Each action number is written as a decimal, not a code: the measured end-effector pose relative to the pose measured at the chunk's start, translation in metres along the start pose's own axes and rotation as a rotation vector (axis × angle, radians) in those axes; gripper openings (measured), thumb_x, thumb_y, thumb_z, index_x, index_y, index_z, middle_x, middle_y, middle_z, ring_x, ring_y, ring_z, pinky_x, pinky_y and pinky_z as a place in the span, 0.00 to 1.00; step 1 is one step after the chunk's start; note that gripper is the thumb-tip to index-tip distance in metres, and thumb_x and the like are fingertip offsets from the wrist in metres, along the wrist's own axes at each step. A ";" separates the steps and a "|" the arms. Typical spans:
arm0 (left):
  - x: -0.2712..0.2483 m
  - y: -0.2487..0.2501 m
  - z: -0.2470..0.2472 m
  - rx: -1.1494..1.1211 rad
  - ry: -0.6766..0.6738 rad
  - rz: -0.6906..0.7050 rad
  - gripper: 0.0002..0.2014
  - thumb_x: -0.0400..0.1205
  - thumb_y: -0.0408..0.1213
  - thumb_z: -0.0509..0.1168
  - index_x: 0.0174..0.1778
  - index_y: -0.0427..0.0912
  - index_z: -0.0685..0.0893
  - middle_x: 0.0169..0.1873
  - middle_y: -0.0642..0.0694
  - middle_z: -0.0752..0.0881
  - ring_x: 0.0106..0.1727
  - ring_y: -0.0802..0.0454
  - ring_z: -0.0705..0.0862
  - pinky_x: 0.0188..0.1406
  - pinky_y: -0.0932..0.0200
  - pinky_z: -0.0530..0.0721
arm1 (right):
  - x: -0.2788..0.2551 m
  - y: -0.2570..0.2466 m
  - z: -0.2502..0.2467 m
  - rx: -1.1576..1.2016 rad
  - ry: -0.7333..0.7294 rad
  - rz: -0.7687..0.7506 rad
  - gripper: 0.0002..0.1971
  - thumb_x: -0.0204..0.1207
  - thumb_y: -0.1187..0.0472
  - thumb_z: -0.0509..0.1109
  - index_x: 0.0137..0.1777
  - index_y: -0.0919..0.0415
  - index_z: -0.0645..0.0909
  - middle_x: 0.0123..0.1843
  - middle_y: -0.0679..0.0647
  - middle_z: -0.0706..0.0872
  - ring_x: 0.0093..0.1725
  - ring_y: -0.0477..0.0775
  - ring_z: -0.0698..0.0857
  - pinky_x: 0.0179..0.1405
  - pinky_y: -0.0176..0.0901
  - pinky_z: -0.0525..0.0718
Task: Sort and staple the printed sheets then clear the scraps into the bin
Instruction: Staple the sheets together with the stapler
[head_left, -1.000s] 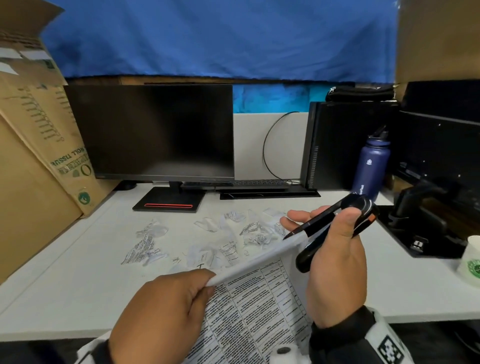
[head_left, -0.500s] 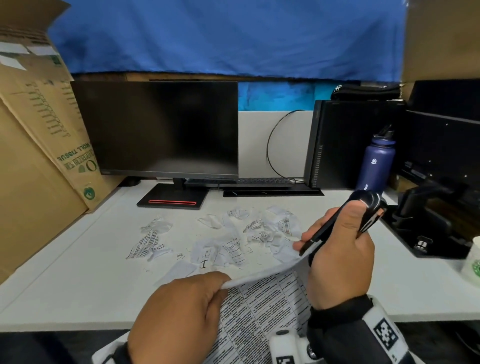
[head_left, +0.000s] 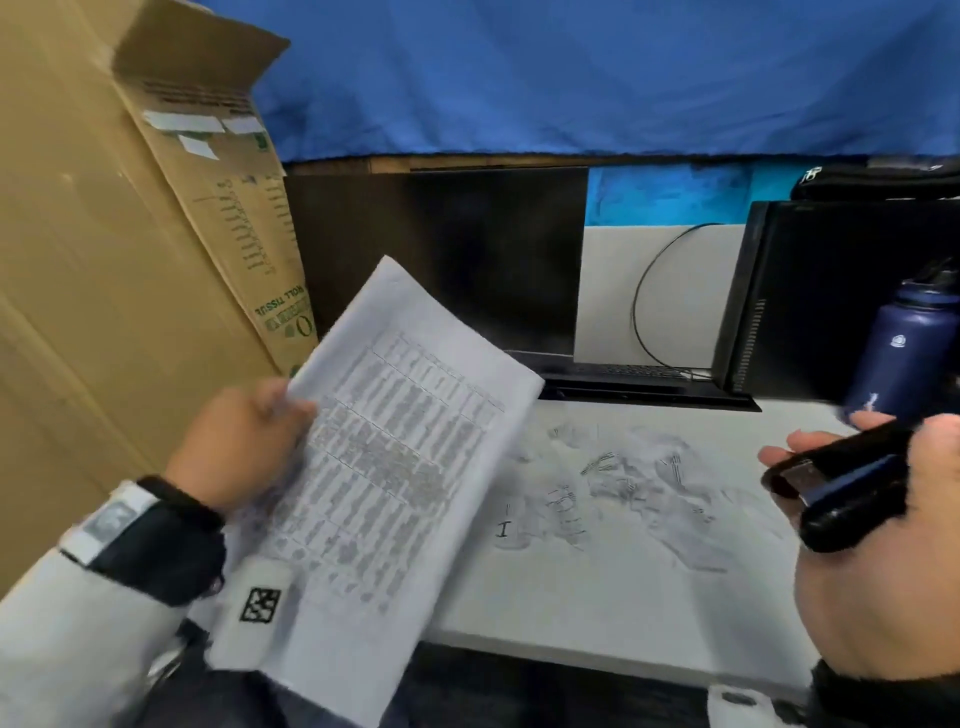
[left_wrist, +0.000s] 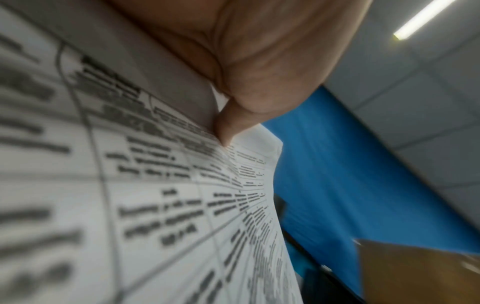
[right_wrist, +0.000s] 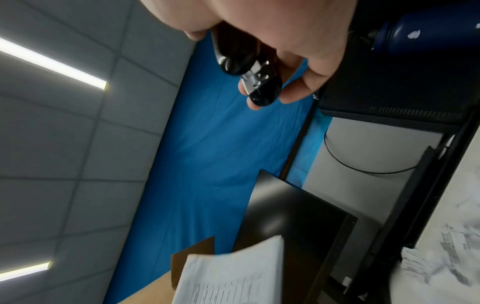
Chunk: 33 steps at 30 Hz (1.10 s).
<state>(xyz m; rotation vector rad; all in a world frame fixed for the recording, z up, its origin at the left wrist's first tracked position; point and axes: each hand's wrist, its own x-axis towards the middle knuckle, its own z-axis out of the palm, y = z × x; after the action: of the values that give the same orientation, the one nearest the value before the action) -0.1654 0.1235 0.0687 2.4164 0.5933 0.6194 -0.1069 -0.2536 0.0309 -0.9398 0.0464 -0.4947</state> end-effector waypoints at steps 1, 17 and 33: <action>0.025 -0.014 -0.010 0.044 0.039 -0.061 0.14 0.86 0.41 0.63 0.37 0.38 0.81 0.26 0.36 0.84 0.26 0.44 0.79 0.26 0.57 0.74 | -0.002 0.002 0.001 -0.010 -0.016 0.035 0.40 0.67 0.33 0.72 0.71 0.62 0.76 0.47 0.58 0.89 0.55 0.69 0.89 0.54 0.58 0.84; 0.179 -0.182 0.049 0.447 -0.250 -0.401 0.13 0.83 0.34 0.66 0.54 0.27 0.87 0.42 0.36 0.85 0.42 0.39 0.83 0.42 0.53 0.78 | -0.047 0.076 0.063 -0.407 -0.586 0.576 0.10 0.83 0.65 0.64 0.63 0.54 0.76 0.51 0.72 0.90 0.48 0.72 0.91 0.50 0.62 0.88; 0.149 -0.195 0.063 0.617 -0.206 -0.224 0.26 0.77 0.48 0.64 0.70 0.42 0.77 0.63 0.38 0.82 0.60 0.37 0.84 0.55 0.48 0.85 | -0.027 0.131 0.117 -0.969 -0.948 0.618 0.15 0.78 0.60 0.72 0.61 0.59 0.73 0.53 0.67 0.89 0.41 0.62 0.92 0.46 0.56 0.90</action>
<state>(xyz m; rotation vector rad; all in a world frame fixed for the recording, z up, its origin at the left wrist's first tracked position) -0.0654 0.3208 -0.0542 2.8621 1.0679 0.0877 -0.0509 -0.0895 -0.0061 -1.9365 -0.3022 0.6551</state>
